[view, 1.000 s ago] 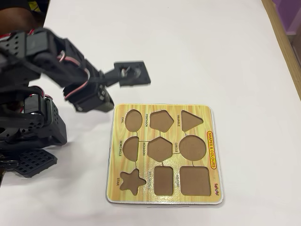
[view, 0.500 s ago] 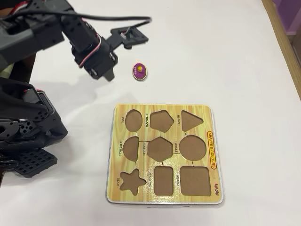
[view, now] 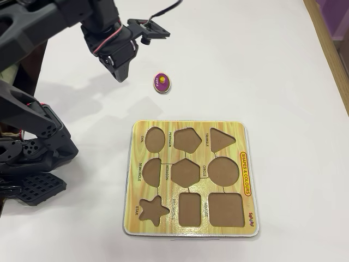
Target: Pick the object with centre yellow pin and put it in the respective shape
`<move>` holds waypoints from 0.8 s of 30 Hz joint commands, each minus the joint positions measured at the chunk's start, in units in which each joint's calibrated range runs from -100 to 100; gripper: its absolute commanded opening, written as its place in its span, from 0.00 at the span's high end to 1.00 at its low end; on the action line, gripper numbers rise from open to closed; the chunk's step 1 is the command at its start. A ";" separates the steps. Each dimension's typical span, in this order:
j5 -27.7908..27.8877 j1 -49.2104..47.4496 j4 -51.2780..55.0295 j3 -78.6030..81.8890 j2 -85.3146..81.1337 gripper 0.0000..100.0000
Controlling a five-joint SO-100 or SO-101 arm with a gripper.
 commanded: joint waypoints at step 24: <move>-0.09 5.59 0.19 -2.16 7.54 0.99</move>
